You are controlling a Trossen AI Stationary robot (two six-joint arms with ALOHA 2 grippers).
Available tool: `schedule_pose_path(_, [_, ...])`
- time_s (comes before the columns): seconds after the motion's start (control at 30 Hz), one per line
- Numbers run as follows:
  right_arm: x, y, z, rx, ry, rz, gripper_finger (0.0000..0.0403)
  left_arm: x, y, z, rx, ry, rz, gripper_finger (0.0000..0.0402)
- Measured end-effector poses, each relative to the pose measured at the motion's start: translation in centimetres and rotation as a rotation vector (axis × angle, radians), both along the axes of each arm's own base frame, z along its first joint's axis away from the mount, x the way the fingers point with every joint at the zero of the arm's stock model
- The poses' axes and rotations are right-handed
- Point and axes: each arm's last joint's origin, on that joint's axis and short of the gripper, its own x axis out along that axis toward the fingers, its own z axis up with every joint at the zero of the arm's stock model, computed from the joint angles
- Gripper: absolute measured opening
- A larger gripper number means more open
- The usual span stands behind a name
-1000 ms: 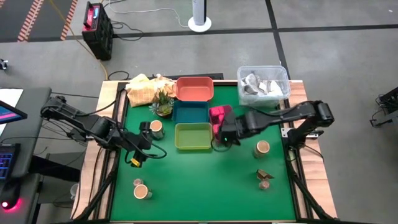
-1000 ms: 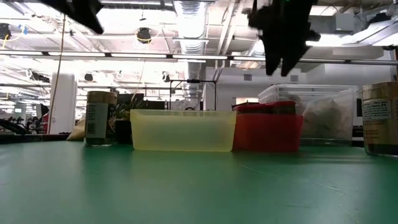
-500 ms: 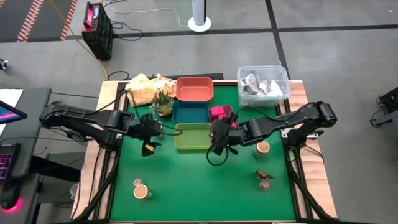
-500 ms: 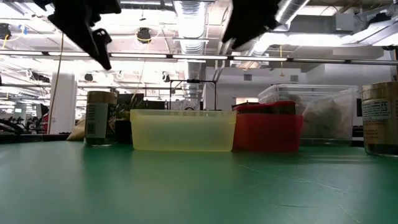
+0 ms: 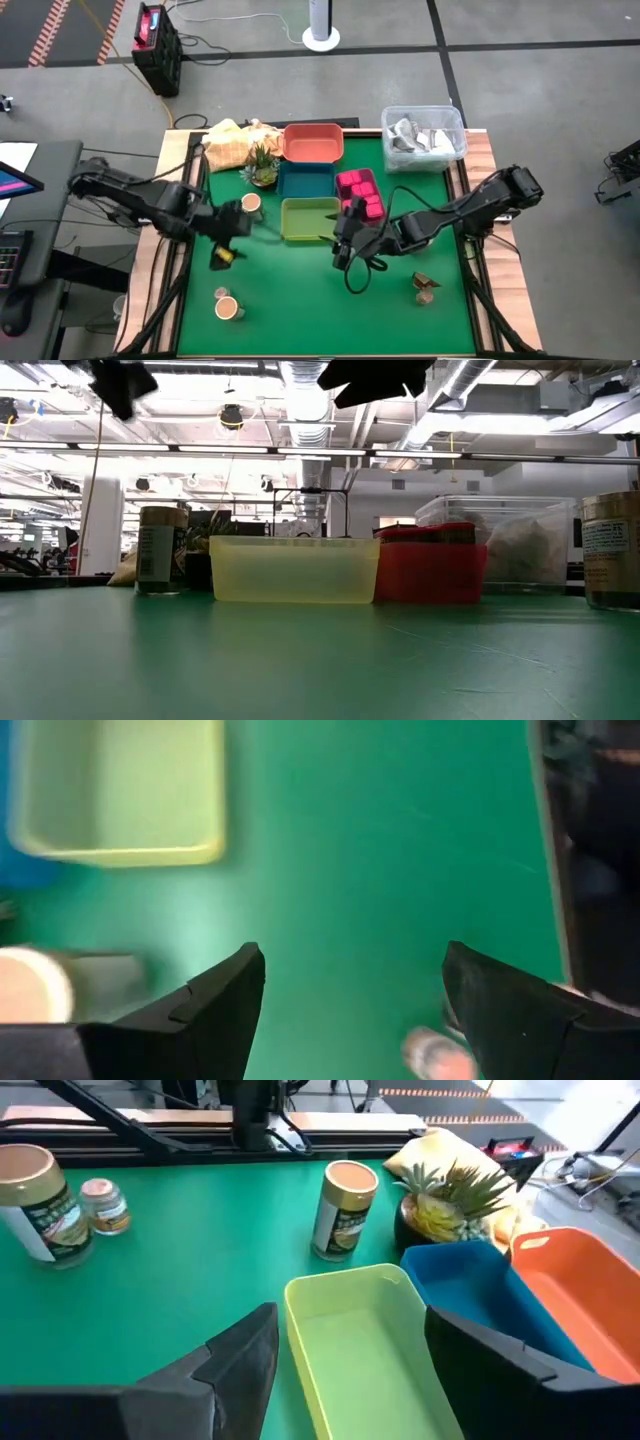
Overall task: Sort spices by type
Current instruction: Put the bottom left gold seasoning bottle into the yellow bin
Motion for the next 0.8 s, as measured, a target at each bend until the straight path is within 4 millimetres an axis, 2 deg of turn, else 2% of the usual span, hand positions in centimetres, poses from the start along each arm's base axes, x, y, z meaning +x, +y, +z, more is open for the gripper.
schedule_pose_path(0.17, [-0.1, -0.2, -0.1, -0.026, -0.002, -0.058, 0.0279, -0.4, -4.5, 0.4, 0.01, 0.016, -0.124, 0.029])
schedule_pose_path(0.33, [-0.1, -0.2, 0.0, 0.034, -0.037, -0.09, 0.0279, -0.5, -8.1, -0.3, 0.06, 0.078, -0.175, 0.029])
schedule_pose_path(0.47, [-0.4, 0.7, 0.0, 0.066, -0.059, -0.099, 0.0279, -0.3, -10.7, -1.3, 0.081, 0.127, -0.201, 0.029])
schedule_pose_path(0.63, [-1.1, 2.4, 0.1, 0.046, -0.081, -0.109, 0.0279, 0.1, -13.5, -2.0, 0.094, 0.17, -0.219, 0.0292])
schedule_pose_path(0.8, [-1.8, 3.8, 0.1, 0.048, -0.097, -0.101, 0.0279, 0.7, -15.1, -1.8, 0.124, 0.195, -0.219, 0.0292])
